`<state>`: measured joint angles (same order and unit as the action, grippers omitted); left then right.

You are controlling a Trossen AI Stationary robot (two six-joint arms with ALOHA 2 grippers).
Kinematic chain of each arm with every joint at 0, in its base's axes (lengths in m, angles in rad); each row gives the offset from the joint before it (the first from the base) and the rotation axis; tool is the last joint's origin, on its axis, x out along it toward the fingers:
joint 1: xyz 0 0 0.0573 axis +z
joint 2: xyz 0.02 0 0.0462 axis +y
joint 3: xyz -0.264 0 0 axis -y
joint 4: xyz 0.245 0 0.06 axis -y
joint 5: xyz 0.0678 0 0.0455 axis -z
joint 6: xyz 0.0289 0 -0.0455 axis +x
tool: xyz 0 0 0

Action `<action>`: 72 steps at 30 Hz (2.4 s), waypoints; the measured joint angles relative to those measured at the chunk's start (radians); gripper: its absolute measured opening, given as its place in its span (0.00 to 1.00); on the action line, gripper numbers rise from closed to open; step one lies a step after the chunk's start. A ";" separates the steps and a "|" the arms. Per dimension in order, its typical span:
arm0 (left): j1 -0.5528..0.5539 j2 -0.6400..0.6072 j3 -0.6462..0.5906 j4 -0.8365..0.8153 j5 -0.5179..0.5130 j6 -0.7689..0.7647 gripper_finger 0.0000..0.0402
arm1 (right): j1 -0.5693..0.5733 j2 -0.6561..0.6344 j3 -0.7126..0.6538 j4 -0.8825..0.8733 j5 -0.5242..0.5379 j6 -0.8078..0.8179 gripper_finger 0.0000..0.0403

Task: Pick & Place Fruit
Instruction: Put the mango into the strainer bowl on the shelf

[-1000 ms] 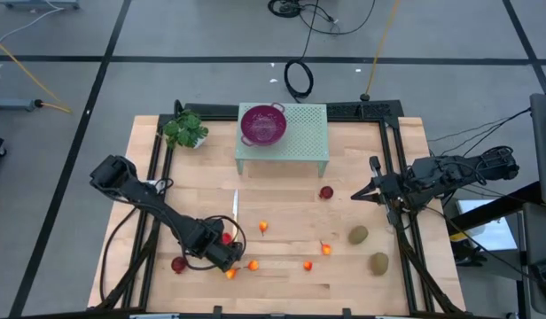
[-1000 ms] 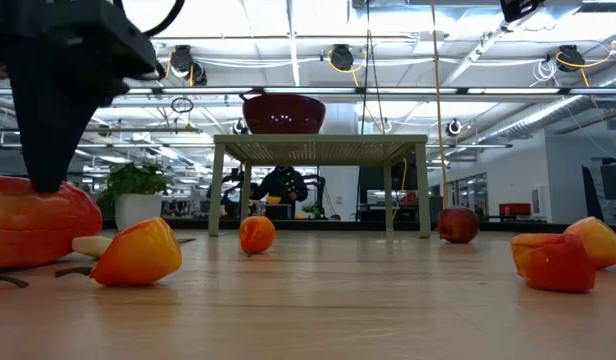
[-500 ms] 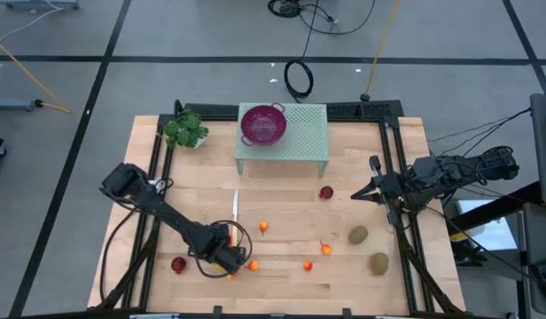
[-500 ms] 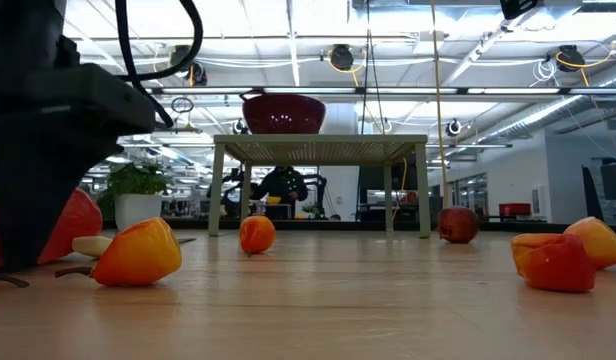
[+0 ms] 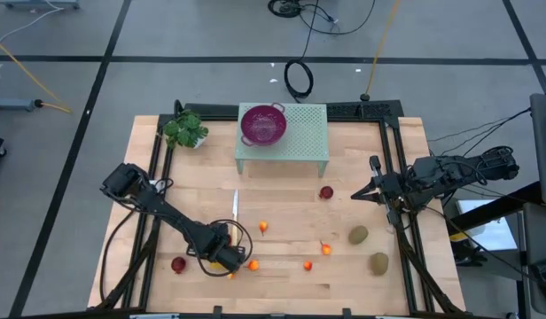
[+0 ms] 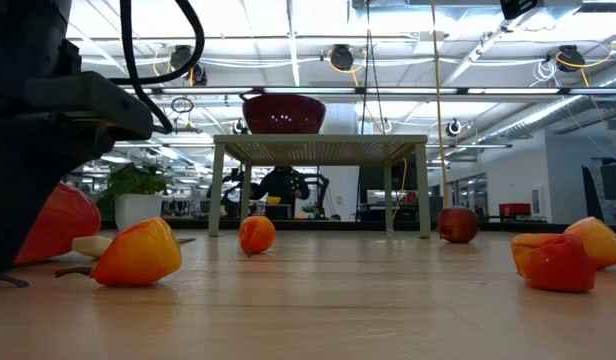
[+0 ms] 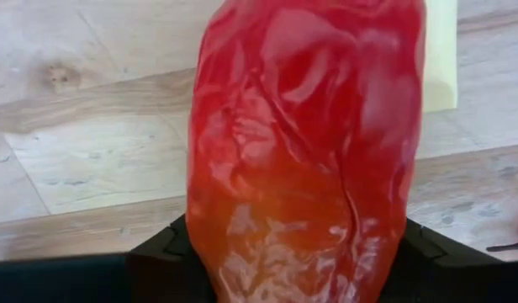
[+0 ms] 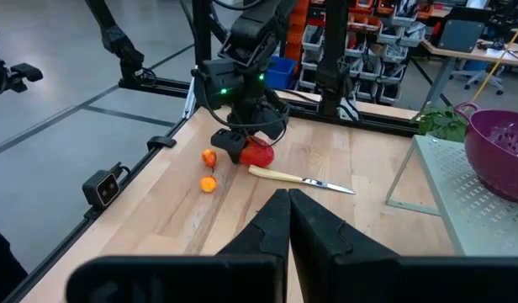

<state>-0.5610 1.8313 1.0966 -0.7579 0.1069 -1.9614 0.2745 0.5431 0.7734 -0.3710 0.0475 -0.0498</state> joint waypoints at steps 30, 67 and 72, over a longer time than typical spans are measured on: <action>-0.011 -0.426 0.012 -0.038 -0.939 0.265 0.54 | 0.000 0.000 0.000 -0.001 0.003 -0.018 0.01; 0.197 -0.426 0.012 0.445 -0.933 0.943 0.52 | 0.000 0.000 0.000 -0.001 0.003 -0.093 0.01; 0.274 -0.426 0.012 0.577 -0.792 0.823 0.53 | 0.000 0.000 0.000 -0.001 0.003 -0.093 0.01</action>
<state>-0.2873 1.4052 1.1088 -0.1805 -0.6847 -1.1383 0.2745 0.5434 0.7734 -0.3717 0.0505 -0.1432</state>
